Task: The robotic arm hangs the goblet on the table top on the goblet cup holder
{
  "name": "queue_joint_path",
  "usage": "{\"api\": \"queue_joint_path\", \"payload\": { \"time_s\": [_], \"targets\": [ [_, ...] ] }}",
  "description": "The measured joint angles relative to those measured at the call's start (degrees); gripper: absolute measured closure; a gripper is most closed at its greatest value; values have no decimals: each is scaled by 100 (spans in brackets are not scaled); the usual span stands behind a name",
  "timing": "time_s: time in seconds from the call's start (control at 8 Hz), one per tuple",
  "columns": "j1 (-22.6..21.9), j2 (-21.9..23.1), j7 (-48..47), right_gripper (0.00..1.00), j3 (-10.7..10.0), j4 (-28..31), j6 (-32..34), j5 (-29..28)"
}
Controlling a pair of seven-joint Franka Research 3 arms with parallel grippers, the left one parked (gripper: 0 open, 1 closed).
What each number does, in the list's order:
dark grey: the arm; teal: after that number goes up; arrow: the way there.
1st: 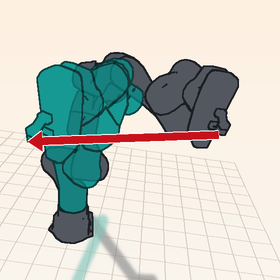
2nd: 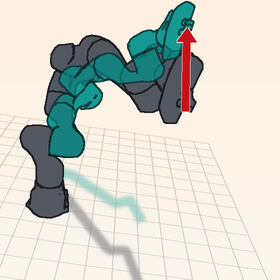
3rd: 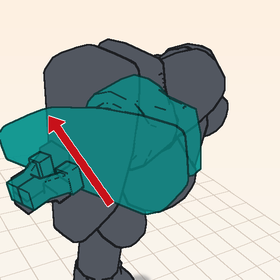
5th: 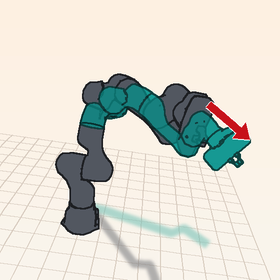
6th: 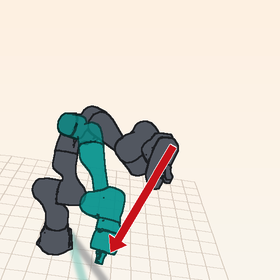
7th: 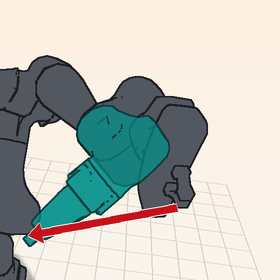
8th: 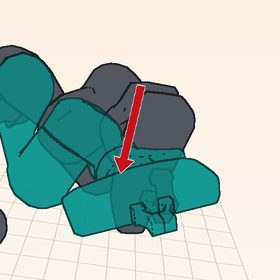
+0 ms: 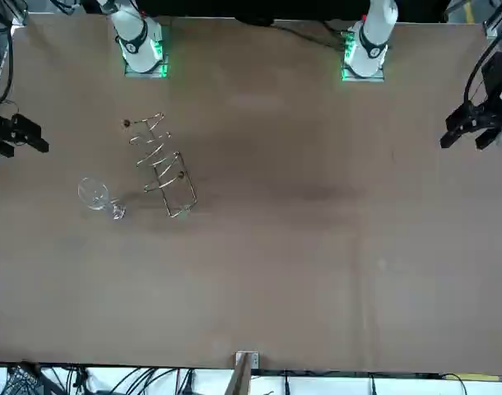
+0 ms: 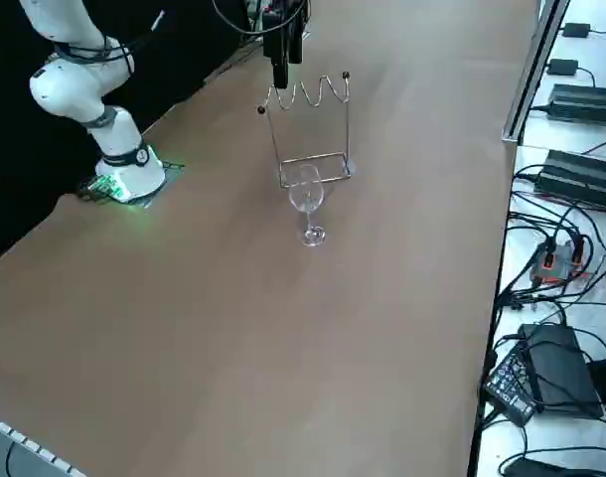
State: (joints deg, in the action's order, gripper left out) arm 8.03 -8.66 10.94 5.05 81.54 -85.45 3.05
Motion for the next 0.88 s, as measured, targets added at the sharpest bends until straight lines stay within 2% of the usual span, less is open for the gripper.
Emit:
{"api": "queue_joint_path", "payload": {
  "time_s": [0.38, 0.88],
  "targets": [
    [6, 10, 92, 0, -5, -1, -6, 0],
    [187, -237, 865, 0, -83, 7, -19, 3]
  ]
}}
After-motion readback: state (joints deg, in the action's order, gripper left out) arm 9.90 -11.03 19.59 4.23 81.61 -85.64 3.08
